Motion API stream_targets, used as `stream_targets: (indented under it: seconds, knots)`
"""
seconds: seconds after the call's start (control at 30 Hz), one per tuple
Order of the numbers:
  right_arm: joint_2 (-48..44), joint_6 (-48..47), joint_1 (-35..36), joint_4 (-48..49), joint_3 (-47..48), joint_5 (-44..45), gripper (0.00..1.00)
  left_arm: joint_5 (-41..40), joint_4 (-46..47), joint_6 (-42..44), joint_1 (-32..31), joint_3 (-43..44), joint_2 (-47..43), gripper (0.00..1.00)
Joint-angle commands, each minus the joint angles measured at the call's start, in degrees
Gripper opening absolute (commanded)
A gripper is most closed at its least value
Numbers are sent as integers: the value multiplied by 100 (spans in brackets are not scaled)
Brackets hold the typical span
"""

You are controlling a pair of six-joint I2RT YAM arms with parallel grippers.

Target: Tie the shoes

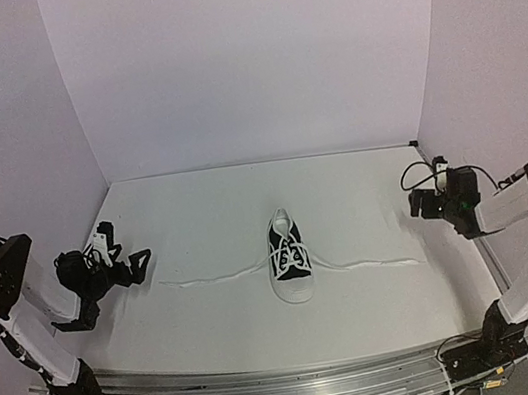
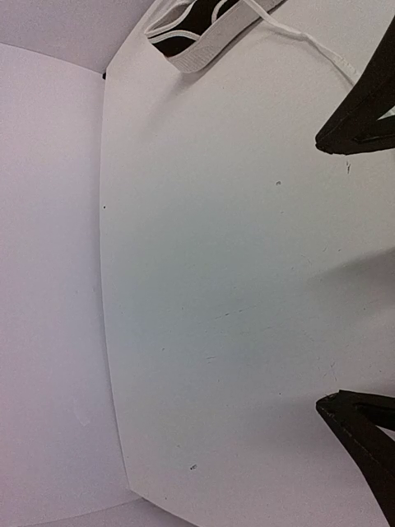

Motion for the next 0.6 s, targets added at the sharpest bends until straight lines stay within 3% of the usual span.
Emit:
stream_targets:
  seconds: [0.0, 0.13, 0.17, 0.27, 0.33, 0.57]
  knots:
    - [-1183, 545, -25, -1374, 887, -1095, 97, 5, 249, -48, -9, 87, -78, 100]
    - [-1524, 883, 27, -3534, 1683, -1799, 96, -32, 373, -127, 1, -65, -350, 100]
    - [-1595, 777, 139, -4026, 1836, -1791, 96, 114, -9, -130, 15, 42, -603, 100]
    - [-1758, 115, 760, -5115, 2035, -1379, 96, 1106, -2523, 322, -149, 1151, -1493, 100]
    - [-1760, -503, 1174, -5625, 2123, -1200, 96, 1341, -3510, 733, -525, 1808, -1668, 100]
    - [-1132, -2717, 1820, -6598, 2243, -1419, 90, 1587, -8491, 4286, -2094, 4195, -185, 99]
